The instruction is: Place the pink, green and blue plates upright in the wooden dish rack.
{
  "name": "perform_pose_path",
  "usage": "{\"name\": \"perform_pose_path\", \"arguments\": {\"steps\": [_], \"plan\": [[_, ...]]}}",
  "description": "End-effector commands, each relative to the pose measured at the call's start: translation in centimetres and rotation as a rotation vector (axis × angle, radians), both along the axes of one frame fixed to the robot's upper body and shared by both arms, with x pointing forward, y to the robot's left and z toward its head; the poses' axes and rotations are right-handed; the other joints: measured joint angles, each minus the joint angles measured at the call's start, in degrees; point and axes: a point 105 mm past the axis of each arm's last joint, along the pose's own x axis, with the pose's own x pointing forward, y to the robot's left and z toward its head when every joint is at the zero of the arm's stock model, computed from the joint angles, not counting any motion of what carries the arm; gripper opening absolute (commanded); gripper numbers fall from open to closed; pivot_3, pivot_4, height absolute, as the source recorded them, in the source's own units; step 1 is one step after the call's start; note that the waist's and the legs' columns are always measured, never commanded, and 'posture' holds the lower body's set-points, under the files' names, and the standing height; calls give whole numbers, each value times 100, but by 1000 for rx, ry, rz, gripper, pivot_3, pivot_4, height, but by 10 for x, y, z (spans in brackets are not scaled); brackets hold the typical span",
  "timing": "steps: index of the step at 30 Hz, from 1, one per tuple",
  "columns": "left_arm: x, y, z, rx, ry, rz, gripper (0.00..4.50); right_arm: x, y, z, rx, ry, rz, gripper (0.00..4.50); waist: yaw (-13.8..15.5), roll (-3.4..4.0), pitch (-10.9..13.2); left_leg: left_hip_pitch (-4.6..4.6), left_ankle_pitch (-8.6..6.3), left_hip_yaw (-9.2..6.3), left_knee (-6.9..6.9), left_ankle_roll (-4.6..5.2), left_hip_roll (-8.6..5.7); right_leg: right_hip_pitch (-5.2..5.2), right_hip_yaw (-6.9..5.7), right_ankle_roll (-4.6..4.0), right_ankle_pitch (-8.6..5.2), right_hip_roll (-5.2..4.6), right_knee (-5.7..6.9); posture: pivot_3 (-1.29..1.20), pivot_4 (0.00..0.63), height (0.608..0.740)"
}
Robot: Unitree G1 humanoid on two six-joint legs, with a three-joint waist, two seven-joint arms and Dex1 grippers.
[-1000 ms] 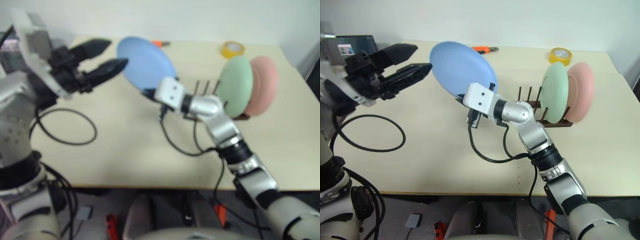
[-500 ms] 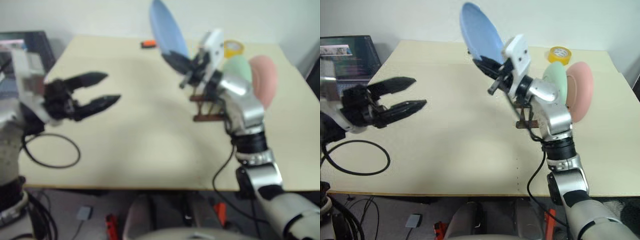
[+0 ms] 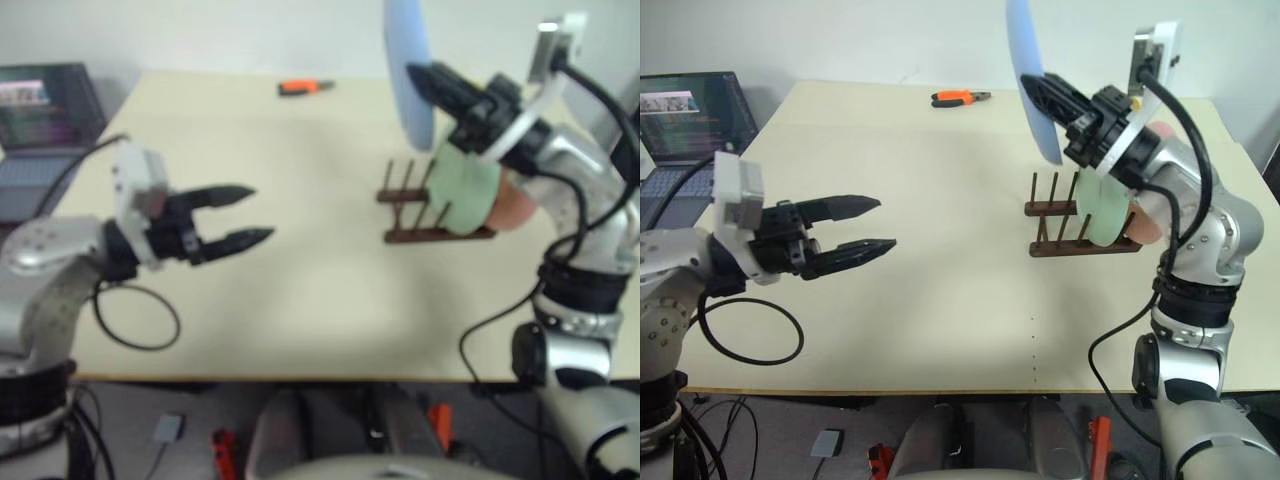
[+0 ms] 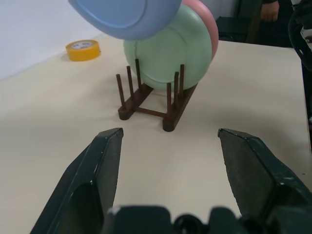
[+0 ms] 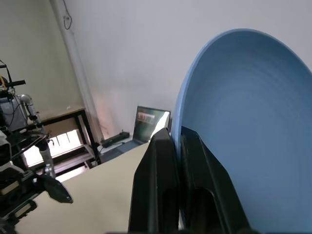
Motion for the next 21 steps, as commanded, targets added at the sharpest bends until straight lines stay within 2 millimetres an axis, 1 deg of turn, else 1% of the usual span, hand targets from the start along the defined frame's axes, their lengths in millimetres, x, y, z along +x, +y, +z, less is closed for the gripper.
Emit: {"name": "perform_pose_path", "arguments": {"steps": [1, 3, 6, 12, 21], "plan": [[-1, -7, 10, -1, -48, -30, 3409, -9, -4, 8, 31, -20, 3, 0, 3, 0, 0, 0, 0, -1, -2, 0, 0, 0, 0, 5, 0, 5, -2, 0, 150, 740], [-1, -10, 9, -1, -44, -33, 3409, -7, -6, 2, 36, 4, -9, 0, 3, 0, 0, 0, 0, 0, -4, 0, -1, 0, 2, 8, -1, 24, -4, 0, 150, 740], [0, -10, 8, -2, -39, -31, 3409, -8, -7, -3, 28, 20, -12, 0, 1, 0, 0, 0, 0, 3, -6, 0, -1, 0, 5, 10, 0, 26, -7, 0, 150, 740], [-1, -10, 5, 0, -27, -19, 3409, -4, -8, -10, 30, 45, -26, 0, 1, 0, 0, 0, 0, 2, -7, 0, 1, -1, 6, 13, -1, 29, -6, 0, 150, 740], [-1, -9, 5, 0, -21, 0, 3409, 1, -10, -19, 36, 80, -42, 0, 3, 0, 0, 0, 0, 0, -7, 0, 1, -1, 5, 14, -2, 32, -7, 0, 150, 740]]}}
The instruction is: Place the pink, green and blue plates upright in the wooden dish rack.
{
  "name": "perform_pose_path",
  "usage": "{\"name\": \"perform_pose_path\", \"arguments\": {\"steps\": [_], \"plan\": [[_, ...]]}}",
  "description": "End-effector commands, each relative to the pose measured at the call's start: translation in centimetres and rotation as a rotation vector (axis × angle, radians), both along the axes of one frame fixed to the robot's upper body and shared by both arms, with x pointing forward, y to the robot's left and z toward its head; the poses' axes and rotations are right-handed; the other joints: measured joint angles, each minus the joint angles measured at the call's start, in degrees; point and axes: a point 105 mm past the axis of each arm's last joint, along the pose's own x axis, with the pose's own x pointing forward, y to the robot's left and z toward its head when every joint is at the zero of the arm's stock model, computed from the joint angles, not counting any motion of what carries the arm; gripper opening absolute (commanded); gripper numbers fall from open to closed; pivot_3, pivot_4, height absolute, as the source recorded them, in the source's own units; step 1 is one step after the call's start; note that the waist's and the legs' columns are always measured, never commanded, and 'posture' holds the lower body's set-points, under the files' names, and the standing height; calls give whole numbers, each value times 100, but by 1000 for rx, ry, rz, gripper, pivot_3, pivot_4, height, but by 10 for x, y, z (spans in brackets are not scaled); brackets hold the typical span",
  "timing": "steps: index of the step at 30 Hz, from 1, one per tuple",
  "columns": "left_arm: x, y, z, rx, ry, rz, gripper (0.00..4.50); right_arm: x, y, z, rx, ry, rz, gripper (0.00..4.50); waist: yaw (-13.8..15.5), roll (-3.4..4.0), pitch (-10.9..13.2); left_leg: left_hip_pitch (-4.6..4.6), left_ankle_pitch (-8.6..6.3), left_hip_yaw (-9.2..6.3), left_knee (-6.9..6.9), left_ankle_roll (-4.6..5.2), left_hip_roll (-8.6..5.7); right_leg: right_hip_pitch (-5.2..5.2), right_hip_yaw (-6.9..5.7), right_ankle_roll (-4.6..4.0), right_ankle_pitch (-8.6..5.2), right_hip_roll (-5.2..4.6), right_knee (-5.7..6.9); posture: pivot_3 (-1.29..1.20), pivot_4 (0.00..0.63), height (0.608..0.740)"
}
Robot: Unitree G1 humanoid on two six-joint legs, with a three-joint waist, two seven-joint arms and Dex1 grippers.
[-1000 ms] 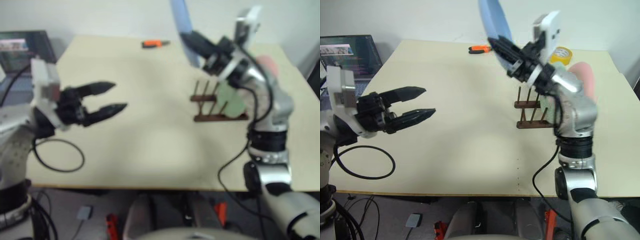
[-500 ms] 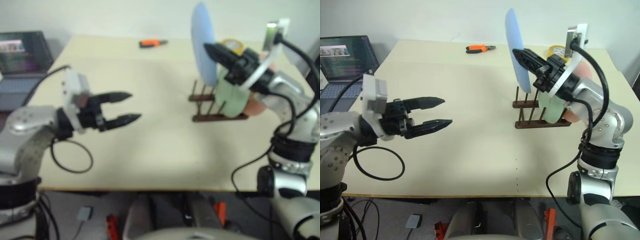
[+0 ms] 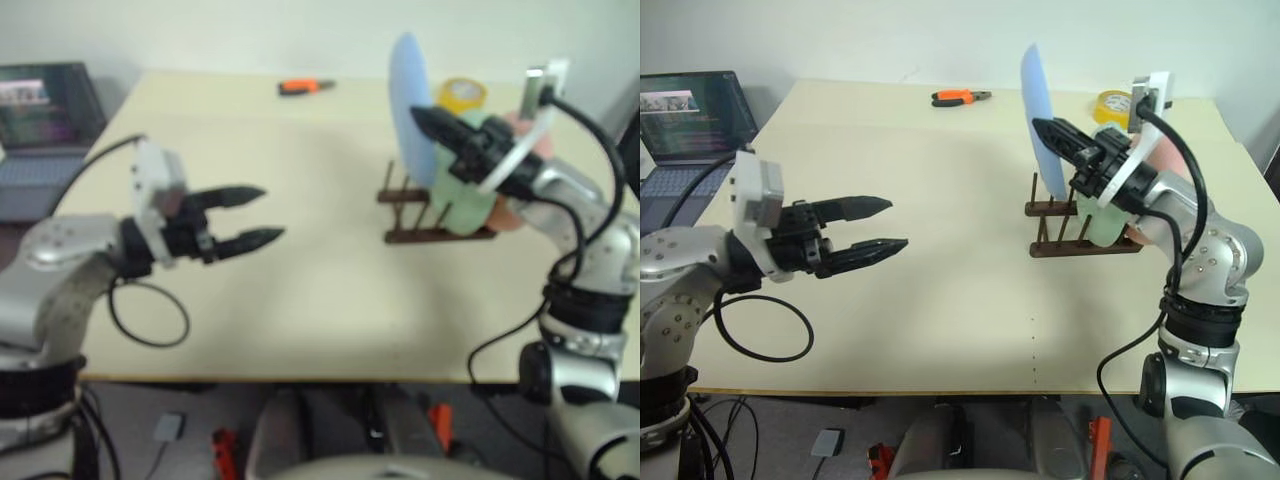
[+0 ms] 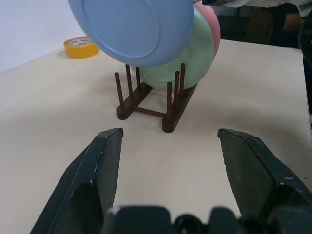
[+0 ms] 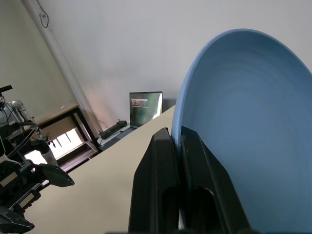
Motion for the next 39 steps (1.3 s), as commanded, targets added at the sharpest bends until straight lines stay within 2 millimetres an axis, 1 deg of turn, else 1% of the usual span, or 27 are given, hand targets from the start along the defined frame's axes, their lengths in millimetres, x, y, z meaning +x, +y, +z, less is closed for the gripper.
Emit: {"name": "perform_pose_path", "arguments": {"steps": [1, 17, 21, 24, 27, 31, 35, 39], "plan": [[-5, -3, 8, 2, -36, -14, 3409, -4, -1, 9, 24, -47, 1, 0, 1, 0, 0, 0, 0, 0, 0, 0, 0, 0, 0, 0, 0, 0, 0, 0, 150, 740], [-2, -4, 5, -7, -30, 1, 3409, -6, 3, 1, 71, -10, -18, 0, 0, 0, 0, 0, 0, -1, 0, 0, 1, 0, 1, 1, 0, 3, 1, 0, 150, 740], [-1, -3, 4, -9, -29, 7, 3409, -9, 4, 5, 81, -20, -5, 0, -1, 0, 0, 0, 0, -1, 0, 0, 2, 0, 2, 1, 0, 4, 1, 0, 150, 740], [0, -2, 4, -10, -30, 11, 3409, -10, 3, 12, 89, -39, 2, 0, -1, 0, 0, 0, 0, -2, 0, 0, 3, 1, 2, 1, 0, 7, 1, 0, 150, 740], [1, -3, 3, -12, -29, 13, 3409, -11, 2, 13, 91, -39, 3, 0, 0, 0, 0, 0, 0, -3, 0, 0, 4, 0, 2, 1, 0, 8, 1, 0, 150, 740], [2, -2, 2, -13, -27, 19, 3409, -12, 2, 10, 98, -21, 5, 0, 0, 0, 0, 0, 0, -3, 0, 0, 5, 0, 2, 1, 0, 10, 1, 0, 150, 740], [6, 0, 1, -6, -32, 43, 3409, -12, 0, 2, 92, 3, -9, 0, 1, 0, 0, 0, 0, -3, 0, 0, 5, 1, 2, 1, 0, 10, 1, 0, 150, 740], [5, -3, 0, 1, -32, 24, 3409, -10, -2, -6, 87, 25, -30, 0, 4, 0, 0, 0, 0, -3, 0, 0, 4, 1, 3, 1, 0, 10, 0, 0, 150, 740]]}}
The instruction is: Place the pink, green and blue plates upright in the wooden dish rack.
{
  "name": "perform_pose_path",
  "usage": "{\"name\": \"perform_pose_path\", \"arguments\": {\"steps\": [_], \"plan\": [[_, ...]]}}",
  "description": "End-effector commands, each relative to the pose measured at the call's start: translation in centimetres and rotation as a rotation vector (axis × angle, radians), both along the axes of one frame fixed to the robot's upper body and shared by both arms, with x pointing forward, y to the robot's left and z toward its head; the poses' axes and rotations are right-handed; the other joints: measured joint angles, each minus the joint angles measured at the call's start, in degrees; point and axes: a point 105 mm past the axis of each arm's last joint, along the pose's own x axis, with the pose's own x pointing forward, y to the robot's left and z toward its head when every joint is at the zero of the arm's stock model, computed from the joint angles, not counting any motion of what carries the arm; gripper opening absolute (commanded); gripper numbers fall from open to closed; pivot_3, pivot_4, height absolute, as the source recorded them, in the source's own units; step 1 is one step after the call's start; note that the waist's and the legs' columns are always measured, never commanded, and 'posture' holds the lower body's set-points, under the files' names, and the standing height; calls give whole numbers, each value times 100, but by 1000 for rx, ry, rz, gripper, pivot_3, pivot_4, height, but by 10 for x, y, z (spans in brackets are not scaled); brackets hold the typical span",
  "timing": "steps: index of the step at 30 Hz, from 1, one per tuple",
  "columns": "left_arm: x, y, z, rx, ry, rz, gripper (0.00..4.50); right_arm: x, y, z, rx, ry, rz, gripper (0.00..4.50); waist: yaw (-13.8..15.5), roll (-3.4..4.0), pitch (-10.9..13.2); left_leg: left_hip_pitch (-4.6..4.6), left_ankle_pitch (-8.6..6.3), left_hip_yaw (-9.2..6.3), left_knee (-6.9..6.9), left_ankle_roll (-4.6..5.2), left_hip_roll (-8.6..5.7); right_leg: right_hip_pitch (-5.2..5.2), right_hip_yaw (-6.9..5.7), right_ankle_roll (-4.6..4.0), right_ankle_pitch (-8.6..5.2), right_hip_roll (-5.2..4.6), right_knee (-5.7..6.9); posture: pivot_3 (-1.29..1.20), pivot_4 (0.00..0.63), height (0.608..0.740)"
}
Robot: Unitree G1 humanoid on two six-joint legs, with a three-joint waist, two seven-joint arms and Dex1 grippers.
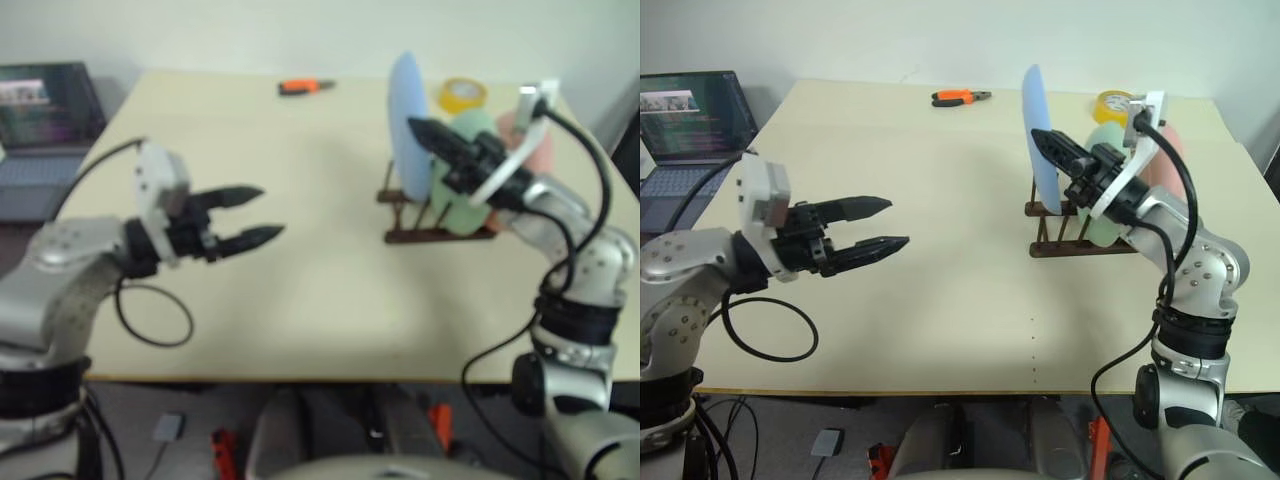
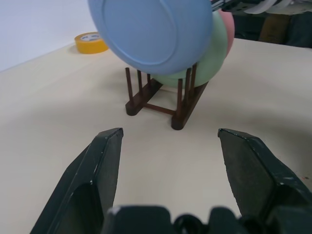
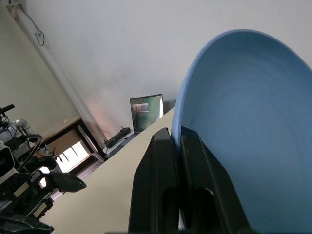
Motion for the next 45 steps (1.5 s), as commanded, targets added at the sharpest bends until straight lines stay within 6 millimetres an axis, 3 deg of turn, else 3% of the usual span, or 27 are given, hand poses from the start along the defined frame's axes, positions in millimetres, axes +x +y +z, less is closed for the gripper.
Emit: {"name": "perform_pose_path", "arguments": {"steps": [1, 32, 42, 45], "plan": [[-1, -4, 5, 3, -35, -23, 3409, -7, -4, 11, 6, -58, -16, 0, -1, 0, 0, 0, 0, 1, 0, 0, 0, 0, 2, 0, 0, 0, 0, 0, 150, 740], [6, -5, 8, 24, -47, -30, 3409, -3, -33, -10, 28, -1, -146, 0, 9, 0, 0, 0, 0, -3, 1, 0, 0, 3, 0, 3, 0, 2, 0, 0, 150, 740], [8, -5, 9, 26, -49, -31, 3409, -2, -29, -17, 17, 14, -143, 0, 10, -1, -1, 1, 0, -3, 3, 1, 0, 4, 1, 4, 1, 2, 1, 0, 150, 740], [8, -5, 9, 27, -50, -29, 3460, -1, -29, -19, 16, 18, -147, 716, 9, -1, -1, 1, 0, -2, 3, 1, 0, 4, 1, 4, 1, 2, 0, 0, 150, 740]]}}
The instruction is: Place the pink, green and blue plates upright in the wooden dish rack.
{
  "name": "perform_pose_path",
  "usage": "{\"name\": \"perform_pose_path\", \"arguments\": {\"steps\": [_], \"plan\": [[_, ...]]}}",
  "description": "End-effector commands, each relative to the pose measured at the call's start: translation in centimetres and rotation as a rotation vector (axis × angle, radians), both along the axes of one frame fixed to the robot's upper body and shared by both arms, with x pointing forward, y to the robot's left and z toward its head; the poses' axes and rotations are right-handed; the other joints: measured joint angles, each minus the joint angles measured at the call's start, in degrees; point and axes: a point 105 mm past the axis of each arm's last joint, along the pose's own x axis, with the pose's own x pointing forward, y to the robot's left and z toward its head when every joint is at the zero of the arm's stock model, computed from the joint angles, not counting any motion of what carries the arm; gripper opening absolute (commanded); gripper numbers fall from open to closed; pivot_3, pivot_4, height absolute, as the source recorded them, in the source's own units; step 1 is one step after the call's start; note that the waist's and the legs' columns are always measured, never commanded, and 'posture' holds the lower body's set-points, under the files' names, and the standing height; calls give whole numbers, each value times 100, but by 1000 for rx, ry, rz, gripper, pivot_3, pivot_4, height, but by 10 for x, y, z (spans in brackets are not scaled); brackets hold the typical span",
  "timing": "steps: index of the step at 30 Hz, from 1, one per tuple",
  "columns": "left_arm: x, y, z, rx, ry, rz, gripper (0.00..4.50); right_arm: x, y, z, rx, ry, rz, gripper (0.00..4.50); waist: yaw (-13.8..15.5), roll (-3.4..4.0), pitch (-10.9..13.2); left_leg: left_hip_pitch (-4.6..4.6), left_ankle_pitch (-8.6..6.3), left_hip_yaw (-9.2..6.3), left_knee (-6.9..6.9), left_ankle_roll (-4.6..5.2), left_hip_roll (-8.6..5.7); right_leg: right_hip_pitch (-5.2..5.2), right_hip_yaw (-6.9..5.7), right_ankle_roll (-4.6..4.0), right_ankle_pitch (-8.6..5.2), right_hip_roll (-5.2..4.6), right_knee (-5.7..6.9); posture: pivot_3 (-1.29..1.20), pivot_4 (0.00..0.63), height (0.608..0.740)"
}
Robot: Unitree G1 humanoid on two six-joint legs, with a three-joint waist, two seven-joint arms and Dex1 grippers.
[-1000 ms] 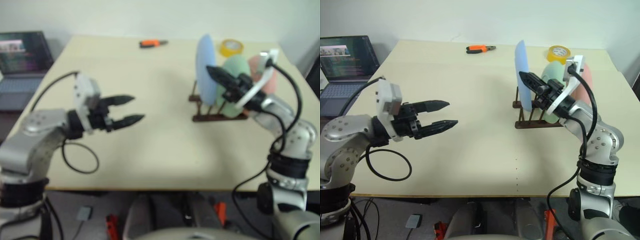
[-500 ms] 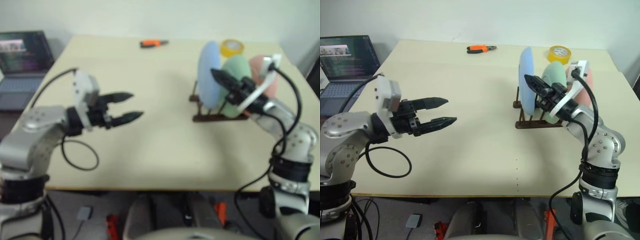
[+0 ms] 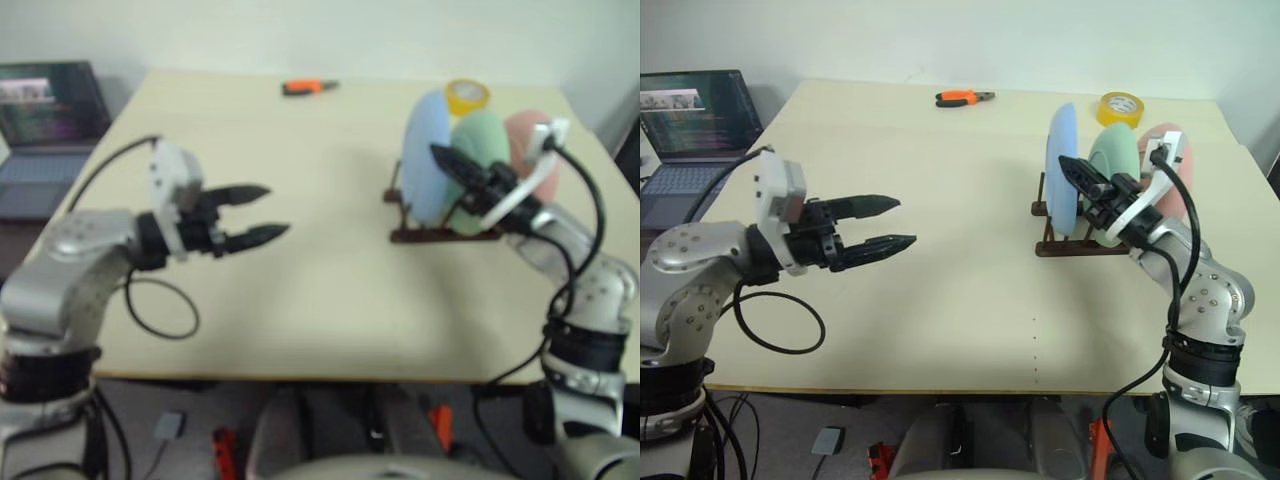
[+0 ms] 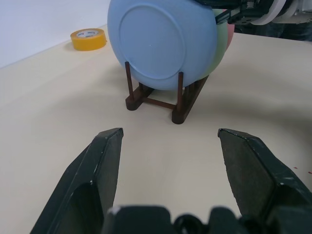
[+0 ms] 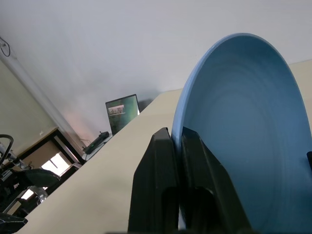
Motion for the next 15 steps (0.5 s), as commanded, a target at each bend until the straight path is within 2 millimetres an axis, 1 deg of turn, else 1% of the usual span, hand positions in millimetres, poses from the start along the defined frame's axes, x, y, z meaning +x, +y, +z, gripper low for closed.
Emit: {"name": "perform_pose_path", "arguments": {"steps": [1, 2, 4, 9, 12, 15], "plan": [[0, -1, 11, 7, -54, -3, 3460, -2, -1, 5, -11, -34, -14, 1020, -1, 0, 0, 0, 0, 0, 0, 0, 0, 0, 1, 0, 0, 0, 0, 0, 150, 740], [0, -1, 11, 7, -55, -1, 3460, -1, -1, 5, -14, -33, -13, 1318, -1, 0, 0, 0, 0, 0, 0, 0, 0, -1, 0, 0, 0, 0, 0, 0, 150, 740], [0, 0, 11, 7, -55, 3, 3460, -1, 1, 3, -25, -31, -11, 2061, -2, 0, 0, 0, 0, 0, 0, 0, 1, -1, 0, 0, 0, 1, 0, 0, 150, 740], [-1, 0, 10, 8, -54, 7, 3460, 1, -2, 4, -33, -35, -33, 3686, -1, 0, 0, 0, 0, 0, -1, 0, 1, -1, 0, 0, 0, 2, 0, 0, 150, 740], [-1, 1, 10, 8, -53, 9, 3460, 1, -1, 5, -46, -44, -30, 3686, -1, 0, 0, 0, 0, 0, -1, 0, 1, -1, 0, 0, 0, 2, 1, 0, 150, 740], [0, 1, 10, 7, -53, 10, 3460, 3, 1, 5, -98, -52, -47, 3686, -1, 0, 0, 0, 0, 0, -1, 0, 1, -1, 1, 0, 0, 2, 1, 0, 150, 740]]}}
